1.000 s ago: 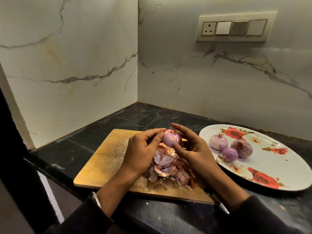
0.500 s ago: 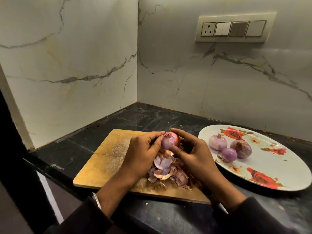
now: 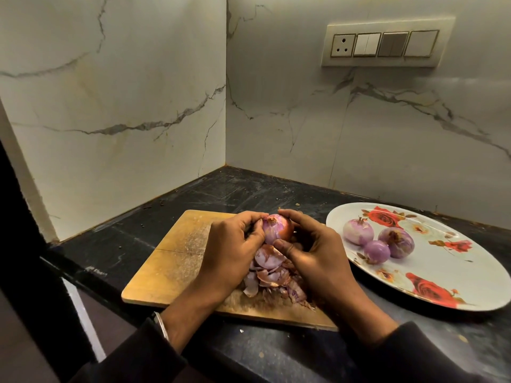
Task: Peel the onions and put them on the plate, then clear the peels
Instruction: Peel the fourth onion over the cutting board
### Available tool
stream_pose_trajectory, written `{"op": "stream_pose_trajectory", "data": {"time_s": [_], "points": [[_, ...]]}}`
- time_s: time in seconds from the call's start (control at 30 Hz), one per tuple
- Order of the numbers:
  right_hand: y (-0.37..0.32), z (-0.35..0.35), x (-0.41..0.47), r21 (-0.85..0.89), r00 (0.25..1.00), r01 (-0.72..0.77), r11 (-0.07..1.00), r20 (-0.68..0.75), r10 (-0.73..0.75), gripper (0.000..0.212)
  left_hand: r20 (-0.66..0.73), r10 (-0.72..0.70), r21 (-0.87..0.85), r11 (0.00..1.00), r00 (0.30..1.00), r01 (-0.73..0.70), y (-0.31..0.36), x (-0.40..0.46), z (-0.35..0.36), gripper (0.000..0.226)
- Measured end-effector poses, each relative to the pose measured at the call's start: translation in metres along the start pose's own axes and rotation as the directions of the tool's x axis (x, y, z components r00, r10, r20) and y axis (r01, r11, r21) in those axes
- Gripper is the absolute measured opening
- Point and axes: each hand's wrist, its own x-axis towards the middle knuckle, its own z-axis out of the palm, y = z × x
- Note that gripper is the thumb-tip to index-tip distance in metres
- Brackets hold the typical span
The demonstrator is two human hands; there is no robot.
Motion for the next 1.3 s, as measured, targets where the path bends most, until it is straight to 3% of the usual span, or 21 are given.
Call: {"op": "stream_pose_trajectory", "data": {"time_s": [0.4, 0.57, 0.67, 1.0, 1.17, 1.3], "points": [[-0.005, 0.001, 0.002, 0.069, 0.999, 0.031, 0.997, 0.016, -0.032, 0.053, -0.054, -0.041, -0.091, 0.995, 0.998, 0.036, 0.002, 0.0, 0.0, 0.019], [-0.003, 0.001, 0.003, 0.084, 1.0, 0.019, 0.996, 0.018, -0.02, 0.052, 0.073, -0.12, -0.244, 0.961, 0.99, 0.134, 0.004, 0.001, 0.0, 0.036], [-0.001, 0.002, 0.001, 0.085, 0.999, 0.016, 0.996, 0.034, -0.019, 0.053, 0.088, -0.173, -0.288, 0.938, 0.981, 0.192, 0.002, 0.004, -0.001, 0.022], [0.0, 0.005, 0.0, 0.095, 0.998, -0.001, 0.995, 0.059, -0.004, 0.053, 0.01, -0.161, -0.203, 0.966, 0.987, 0.16, 0.003, 0.004, -0.004, 0.016], [-0.003, 0.005, 0.001, 0.127, 0.996, -0.013, 0.992, 0.089, 0.001, 0.052, 0.023, -0.287, -0.348, 0.896, 0.958, 0.277, 0.003, 0.006, -0.005, 0.012], [-0.004, 0.002, 0.003, 0.273, 0.981, -0.117, 0.955, 0.182, 0.068, 0.052, 0.068, -0.406, -0.473, 0.791, 0.911, 0.388, 0.002, 0.01, -0.005, 0.014]]}}
